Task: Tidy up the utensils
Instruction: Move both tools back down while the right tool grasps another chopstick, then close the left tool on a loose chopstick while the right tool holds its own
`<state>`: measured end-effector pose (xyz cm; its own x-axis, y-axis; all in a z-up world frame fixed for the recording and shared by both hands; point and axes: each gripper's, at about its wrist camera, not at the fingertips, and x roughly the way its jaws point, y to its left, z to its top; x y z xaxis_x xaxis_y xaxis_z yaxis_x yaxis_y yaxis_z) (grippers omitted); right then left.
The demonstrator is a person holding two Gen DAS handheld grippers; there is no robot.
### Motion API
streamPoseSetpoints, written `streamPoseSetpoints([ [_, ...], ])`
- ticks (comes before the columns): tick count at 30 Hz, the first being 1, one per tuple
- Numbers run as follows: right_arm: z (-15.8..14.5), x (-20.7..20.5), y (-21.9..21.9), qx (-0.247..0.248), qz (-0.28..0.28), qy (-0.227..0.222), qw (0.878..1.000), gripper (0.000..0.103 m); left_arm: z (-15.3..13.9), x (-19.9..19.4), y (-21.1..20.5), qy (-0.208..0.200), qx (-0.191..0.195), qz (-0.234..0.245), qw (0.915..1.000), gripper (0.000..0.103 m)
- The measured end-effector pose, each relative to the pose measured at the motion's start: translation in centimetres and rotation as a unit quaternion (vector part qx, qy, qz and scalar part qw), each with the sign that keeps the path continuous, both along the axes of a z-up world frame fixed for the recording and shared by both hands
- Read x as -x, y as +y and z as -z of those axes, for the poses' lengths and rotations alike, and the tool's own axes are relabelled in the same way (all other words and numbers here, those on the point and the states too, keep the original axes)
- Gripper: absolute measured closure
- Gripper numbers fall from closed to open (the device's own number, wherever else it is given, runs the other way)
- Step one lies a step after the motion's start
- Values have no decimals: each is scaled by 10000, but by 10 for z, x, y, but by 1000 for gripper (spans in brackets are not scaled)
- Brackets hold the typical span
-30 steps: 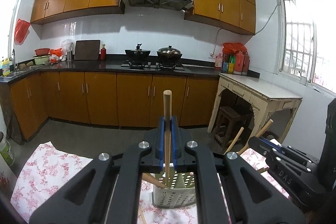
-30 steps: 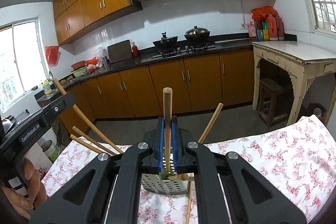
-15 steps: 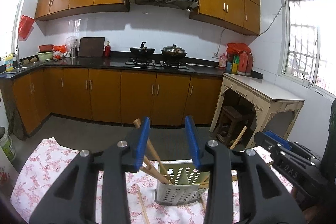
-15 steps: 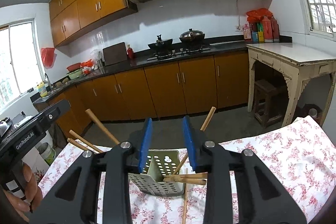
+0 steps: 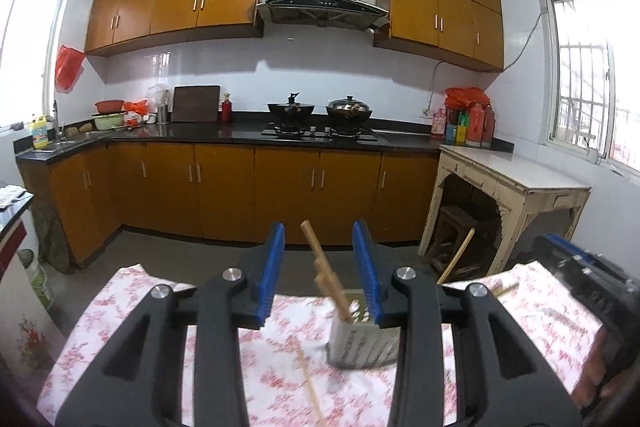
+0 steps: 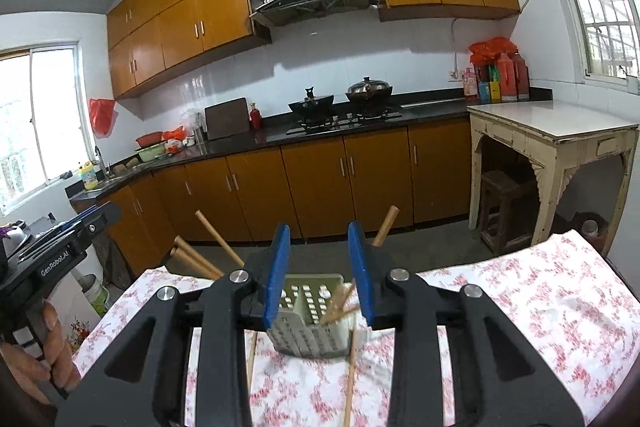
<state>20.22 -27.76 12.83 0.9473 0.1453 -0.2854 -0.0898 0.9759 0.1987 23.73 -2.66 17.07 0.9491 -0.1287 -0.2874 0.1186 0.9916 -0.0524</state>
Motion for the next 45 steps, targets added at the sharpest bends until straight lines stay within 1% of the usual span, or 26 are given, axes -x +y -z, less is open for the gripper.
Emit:
streamPoseSetpoints([
  [3, 13, 19, -9, -7, 64, 56, 10000, 71, 15, 21, 12, 59, -191, -60, 9998, 62],
  [5, 30, 29, -17, 28, 148, 191, 9997, 71, 32, 34, 21, 144, -349, -95, 9992, 61],
  [7, 49, 33, -23, 55, 213, 411, 9989, 71, 55, 43, 30, 281, -496, -133, 9983, 57],
  [9, 78, 30, -29, -32, 245, 807, 9964, 71, 78, 45, 36, 491, -577, -166, 9970, 56],
  [13, 134, 10, -25, -274, 159, 1632, 9861, 71, 131, 33, 47, 1199, -462, -247, 9914, 55],
  [15, 154, 0, -17, -243, 87, 1890, 9816, 71, 150, 28, 48, 1426, -404, -277, 9886, 55],
  [18, 181, -20, 1, -95, -25, 2216, 9751, 71, 171, 19, 48, 1655, -314, -302, 9852, 53],
  [21, 204, -29, 15, -8, -87, 2501, 9682, 71, 192, 10, 45, 1899, -261, -283, 9811, 52],
  [24, 224, -36, 22, 133, -94, 2715, 9623, 71, 205, 2, 43, 2064, -245, -245, 9779, 52],
  [28, 240, -42, 25, 332, -69, 2887, 9568, 71, 216, -5, 40, 2194, -232, -196, 9752, 52],
  [30, 242, -42, 25, 435, -50, 2839, 9579, 74, 220, -8, 38, 2254, -214, -151, 9739, 52],
  [31, 242, -41, 28, 569, -18, 2800, 9583, 79, 222, -9, 37, 2279, -200, -121, 9734, 52],
  [32, 243, -41, 29, 627, -15, 2790, 9582, 89, 223, -10, 35, 2304, -188, -89, 9729, 52],
  [33, 243, -41, 29, 664, 16, 2778, 9583, 94, 223, -11, 33, 2329, -177, -60, 9723, 52],
  [36, 242, -44, 21, 491, 52, 2806, 9585, 95, 229, -14, 23, 2451, -125, 72, 9694, 52],
  [38, 242, -48, 12, 475, 218, 2821, 9580, 95, 233, -15, 18, 2506, -117, 134, 9679, 52],
  [41, 243, -54, -16, 218, 780, 2880, 9542, 95, 239, -16, 10, 2576, -121, 202, 9660, 52],
  [43, 243, -55, -42, -186, 1234, 2949, 9474, 95, 245, -18, 5, 2661, -124, 236, 9636, 52],
  [45, 243, -54, -51, -240, 1366, 2964, 9449, 95, 250, -19, 0, 2742, -128, 256, 9612, 53],
])
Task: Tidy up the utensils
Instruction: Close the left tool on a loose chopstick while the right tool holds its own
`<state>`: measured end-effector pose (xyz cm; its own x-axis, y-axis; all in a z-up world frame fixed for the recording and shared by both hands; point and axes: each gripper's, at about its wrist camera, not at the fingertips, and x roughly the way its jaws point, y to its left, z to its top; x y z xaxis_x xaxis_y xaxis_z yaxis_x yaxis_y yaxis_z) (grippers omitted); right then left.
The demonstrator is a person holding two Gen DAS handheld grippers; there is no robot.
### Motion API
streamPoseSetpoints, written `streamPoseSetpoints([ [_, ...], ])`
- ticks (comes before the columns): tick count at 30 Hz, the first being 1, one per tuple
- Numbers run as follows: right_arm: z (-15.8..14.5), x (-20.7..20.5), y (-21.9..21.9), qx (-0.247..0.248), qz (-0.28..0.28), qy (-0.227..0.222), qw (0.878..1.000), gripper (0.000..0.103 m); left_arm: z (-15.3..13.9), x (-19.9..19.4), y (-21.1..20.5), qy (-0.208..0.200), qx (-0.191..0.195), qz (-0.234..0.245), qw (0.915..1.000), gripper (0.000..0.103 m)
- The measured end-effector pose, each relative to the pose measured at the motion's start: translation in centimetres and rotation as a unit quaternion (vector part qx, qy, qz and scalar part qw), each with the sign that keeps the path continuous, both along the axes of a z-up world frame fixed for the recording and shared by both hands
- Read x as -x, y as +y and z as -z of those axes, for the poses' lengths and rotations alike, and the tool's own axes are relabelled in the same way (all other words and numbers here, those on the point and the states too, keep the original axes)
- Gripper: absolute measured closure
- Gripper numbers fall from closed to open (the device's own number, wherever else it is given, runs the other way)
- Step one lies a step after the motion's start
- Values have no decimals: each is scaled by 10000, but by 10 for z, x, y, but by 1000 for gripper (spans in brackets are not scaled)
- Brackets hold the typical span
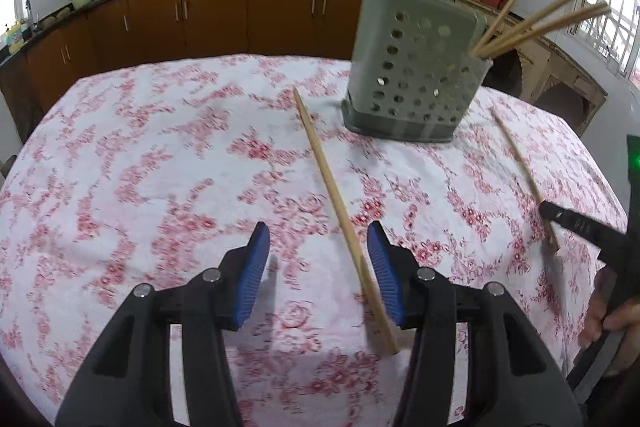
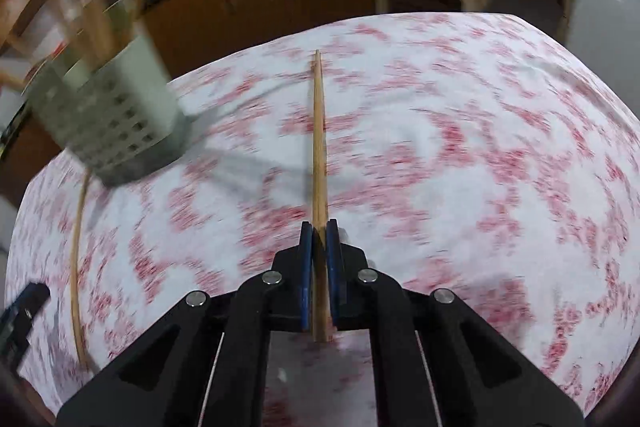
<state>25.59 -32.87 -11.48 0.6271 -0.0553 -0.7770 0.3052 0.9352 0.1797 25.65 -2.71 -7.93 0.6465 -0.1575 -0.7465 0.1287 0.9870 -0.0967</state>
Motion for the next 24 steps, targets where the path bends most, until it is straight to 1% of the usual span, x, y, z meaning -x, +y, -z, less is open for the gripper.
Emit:
streamPoseSetpoints([
  [3, 1, 3, 5, 258, -174, -2, 9995, 95, 7, -3, -10, 118, -55, 28, 9999, 57],
  [5, 2, 5, 10, 253, -277, -32, 9993, 95, 12, -6, -18, 171, -149, 53, 9997, 61],
  [7, 3, 7, 15, 178, -380, -53, 9991, 95, 17, -8, -23, 218, -272, 63, 9994, 71],
  [8, 3, 7, 17, 177, -455, -57, 9988, 95, 20, -9, -26, 264, -352, 74, 9990, 82],
  [9, 3, 7, 19, 193, -548, -61, 9983, 95, 21, -9, -28, 211, -515, 62, 9984, 89],
  [10, 1, 7, 21, 186, -641, -67, 9977, 95, 22, -10, -28, 207, -577, 86, 9981, 93],
  [12, 0, 6, 25, 181, -770, -81, 9968, 95, 21, -15, -22, 208, -579, 68, 9981, 94],
  [16, -1, 4, 33, 242, -998, -105, 9947, 95, 20, -28, 4, 227, -582, -224, 9978, 95],
  [18, -1, 1, 37, 310, -1065, -102, 9938, 95, 20, -34, 16, 243, -529, -285, 9979, 95],
  [22, -2, -7, 38, 363, -1108, -80, 9931, 95, 20, -41, 31, 240, -424, -168, 9987, 93],
  [24, -1, -12, 38, 402, -1120, -70, 9929, 95, 20, -41, 32, 200, -419, -45, 9989, 89],
])
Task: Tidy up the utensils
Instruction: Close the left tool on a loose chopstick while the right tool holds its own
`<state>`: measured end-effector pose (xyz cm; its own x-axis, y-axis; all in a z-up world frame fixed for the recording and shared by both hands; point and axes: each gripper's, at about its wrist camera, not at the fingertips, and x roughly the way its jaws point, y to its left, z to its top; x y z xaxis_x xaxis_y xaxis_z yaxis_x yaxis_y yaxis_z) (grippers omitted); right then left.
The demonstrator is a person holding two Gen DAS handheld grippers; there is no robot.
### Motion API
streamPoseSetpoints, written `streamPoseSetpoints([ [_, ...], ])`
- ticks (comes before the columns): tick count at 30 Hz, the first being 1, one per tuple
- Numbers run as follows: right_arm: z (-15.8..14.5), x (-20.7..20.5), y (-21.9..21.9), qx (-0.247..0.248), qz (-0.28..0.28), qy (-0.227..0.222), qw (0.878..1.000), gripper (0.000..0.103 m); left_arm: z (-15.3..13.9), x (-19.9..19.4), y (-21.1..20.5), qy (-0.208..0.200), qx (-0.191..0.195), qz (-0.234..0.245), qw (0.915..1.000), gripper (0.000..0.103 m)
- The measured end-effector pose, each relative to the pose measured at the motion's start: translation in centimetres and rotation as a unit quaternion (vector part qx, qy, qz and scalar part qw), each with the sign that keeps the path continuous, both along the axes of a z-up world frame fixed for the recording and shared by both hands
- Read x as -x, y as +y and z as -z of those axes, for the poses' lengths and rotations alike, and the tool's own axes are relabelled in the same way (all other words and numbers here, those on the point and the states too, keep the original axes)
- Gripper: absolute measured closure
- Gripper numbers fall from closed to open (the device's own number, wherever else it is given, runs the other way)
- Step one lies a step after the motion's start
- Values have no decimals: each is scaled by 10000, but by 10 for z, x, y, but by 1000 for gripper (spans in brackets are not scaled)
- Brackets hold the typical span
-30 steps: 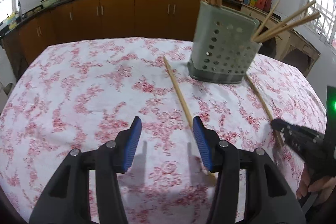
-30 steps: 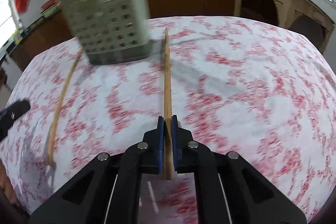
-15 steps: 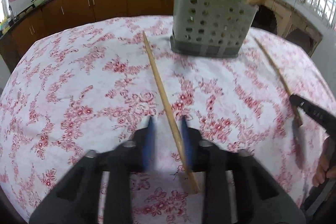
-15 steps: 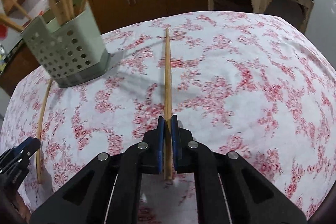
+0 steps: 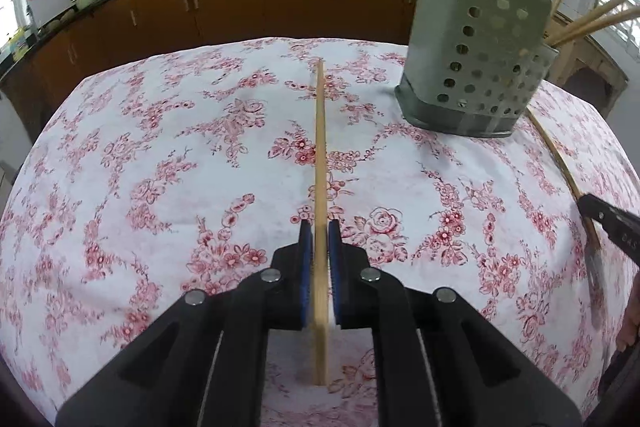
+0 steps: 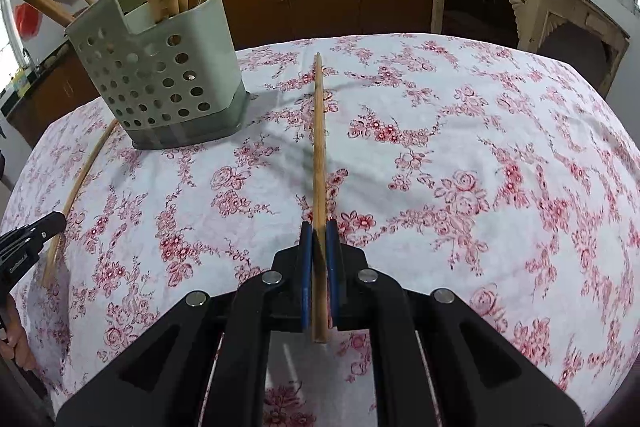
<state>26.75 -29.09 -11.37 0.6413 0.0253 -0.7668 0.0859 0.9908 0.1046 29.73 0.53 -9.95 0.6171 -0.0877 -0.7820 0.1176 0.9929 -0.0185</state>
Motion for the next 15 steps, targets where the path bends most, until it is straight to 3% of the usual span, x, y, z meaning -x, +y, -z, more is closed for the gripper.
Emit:
streamPoseSetpoints([
  [5, 0, 0, 4, 207, -44, -76, 9997, 95, 0, 1, -5, -24, -22, 129, 9999, 82],
  [15, -1, -1, 2, 133, -48, -79, 9999, 95, 2, 2, -8, -27, -81, 141, 9999, 81],
])
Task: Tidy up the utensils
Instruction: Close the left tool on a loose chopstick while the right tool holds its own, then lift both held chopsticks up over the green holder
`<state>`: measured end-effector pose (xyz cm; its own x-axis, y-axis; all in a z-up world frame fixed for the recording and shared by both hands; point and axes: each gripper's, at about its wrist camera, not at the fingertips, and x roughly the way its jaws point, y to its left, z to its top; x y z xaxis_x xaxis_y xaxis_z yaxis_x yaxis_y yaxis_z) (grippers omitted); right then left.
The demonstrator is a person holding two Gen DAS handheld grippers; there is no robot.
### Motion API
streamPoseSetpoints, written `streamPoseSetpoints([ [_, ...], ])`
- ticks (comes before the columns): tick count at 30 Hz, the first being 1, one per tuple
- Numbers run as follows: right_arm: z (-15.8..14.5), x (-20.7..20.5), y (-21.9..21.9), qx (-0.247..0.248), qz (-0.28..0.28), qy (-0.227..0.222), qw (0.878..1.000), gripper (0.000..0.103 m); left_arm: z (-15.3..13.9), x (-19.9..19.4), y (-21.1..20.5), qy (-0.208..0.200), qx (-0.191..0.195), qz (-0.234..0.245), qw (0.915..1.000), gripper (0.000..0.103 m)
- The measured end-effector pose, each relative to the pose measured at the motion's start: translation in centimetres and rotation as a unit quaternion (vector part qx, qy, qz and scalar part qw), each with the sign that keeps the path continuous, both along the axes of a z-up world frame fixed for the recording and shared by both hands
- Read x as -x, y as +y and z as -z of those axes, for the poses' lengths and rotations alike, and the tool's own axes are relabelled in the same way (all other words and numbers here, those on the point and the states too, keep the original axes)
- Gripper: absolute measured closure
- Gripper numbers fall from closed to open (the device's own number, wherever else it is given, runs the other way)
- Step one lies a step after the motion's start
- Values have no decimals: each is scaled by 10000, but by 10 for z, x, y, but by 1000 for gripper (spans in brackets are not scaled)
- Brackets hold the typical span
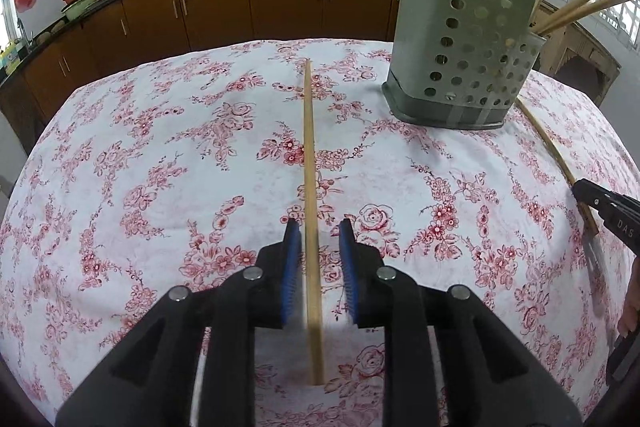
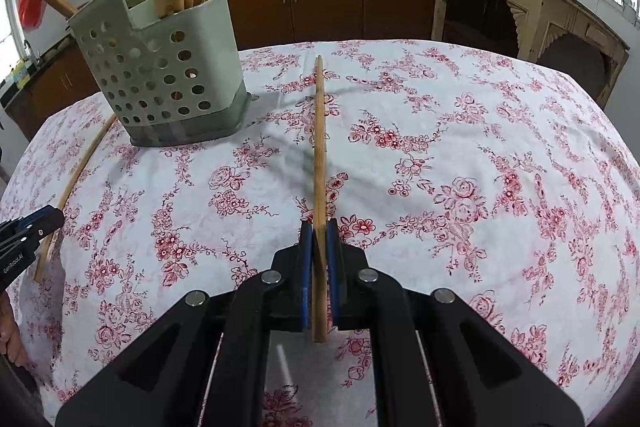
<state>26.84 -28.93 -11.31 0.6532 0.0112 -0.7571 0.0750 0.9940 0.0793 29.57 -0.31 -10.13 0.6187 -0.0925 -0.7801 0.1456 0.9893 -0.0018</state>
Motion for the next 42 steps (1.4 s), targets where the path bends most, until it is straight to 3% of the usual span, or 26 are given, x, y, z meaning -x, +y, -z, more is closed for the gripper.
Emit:
streamPoseSetpoints([
  [18, 1, 0, -2, -40, 17, 9, 10000, 95, -1, 9, 4, -6, -55, -51, 10000, 81],
  [24, -1, 6, -2, -55, 30, 4, 10000, 95, -1, 15, 2, -15, -160, -74, 9998, 95],
  [28, -1, 14, -5, -90, 21, -14, 10000, 95, -2, 17, 4, 10, -130, -60, 9999, 95],
  [34, -24, 34, -10, -109, 86, -420, 9990, 95, -17, 29, 15, -15, 31, -63, 10000, 95],
  [42, -80, 59, -19, 33, 159, -1210, 9925, 95, -74, 55, 29, -777, 188, 53, 9968, 95],
])
